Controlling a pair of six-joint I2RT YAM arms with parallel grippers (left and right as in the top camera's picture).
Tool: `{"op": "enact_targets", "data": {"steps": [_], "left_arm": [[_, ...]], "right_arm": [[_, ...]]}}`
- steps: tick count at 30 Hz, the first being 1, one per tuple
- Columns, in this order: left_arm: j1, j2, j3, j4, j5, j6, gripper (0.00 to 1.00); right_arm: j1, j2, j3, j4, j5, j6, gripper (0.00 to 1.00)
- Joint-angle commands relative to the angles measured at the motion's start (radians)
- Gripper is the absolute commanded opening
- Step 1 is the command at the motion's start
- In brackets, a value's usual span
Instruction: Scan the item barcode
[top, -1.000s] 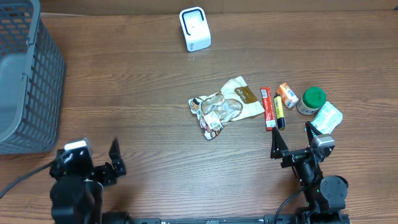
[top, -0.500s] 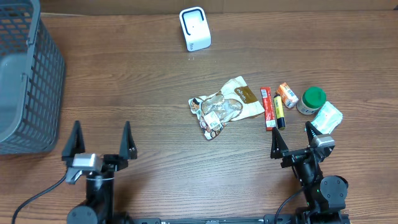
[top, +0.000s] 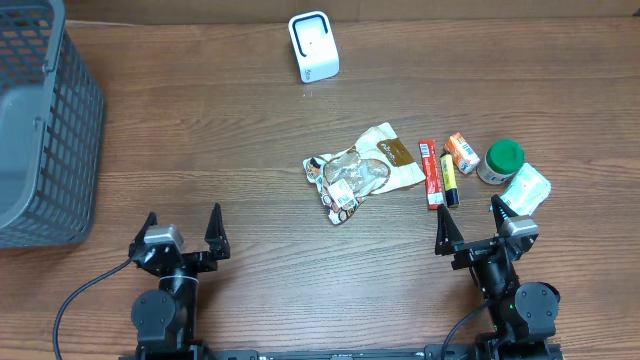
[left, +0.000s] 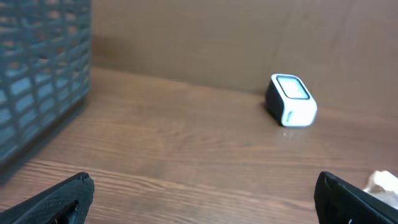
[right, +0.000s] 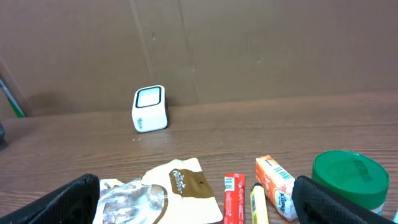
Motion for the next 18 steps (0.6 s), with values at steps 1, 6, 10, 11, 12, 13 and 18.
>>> {"op": "enact_targets", "data": {"steps": [1, 6, 10, 11, 12, 13, 18], "left_arm": [[-0.006, -0.012, -0.003, 0.003, -0.056, -0.014, 1.00], [-0.006, -0.012, -0.003, 0.000, -0.034, -0.003, 1.00], [-0.007, -0.012, -0.003, 0.000, -0.022, -0.003, 1.00], [-0.007, -0.012, -0.003, 0.001, -0.023, -0.003, 1.00], [-0.006, -0.012, -0.003, 0.001, -0.023, -0.003, 1.00], [-0.006, -0.012, -0.003, 0.001, -0.024, -0.003, 1.00], [-0.006, -0.012, -0.003, 0.001, -0.024, -0.003, 1.00]], "right_arm": [[-0.003, -0.010, -0.011, 0.004, 0.013, -0.007, 1.00], [-0.003, -0.010, -0.011, 0.004, 0.013, -0.007, 1.00], [-0.003, -0.010, -0.011, 0.004, 0.013, -0.007, 1.00], [-0.003, -0.010, -0.011, 0.004, 0.013, -0.007, 1.00], [-0.003, -0.010, -0.011, 0.004, 0.013, -0.007, 1.00], [-0.003, -0.010, -0.011, 0.004, 0.013, -0.007, 1.00], [-0.003, -0.010, -0.011, 0.004, 0.013, -0.007, 1.00]]}}
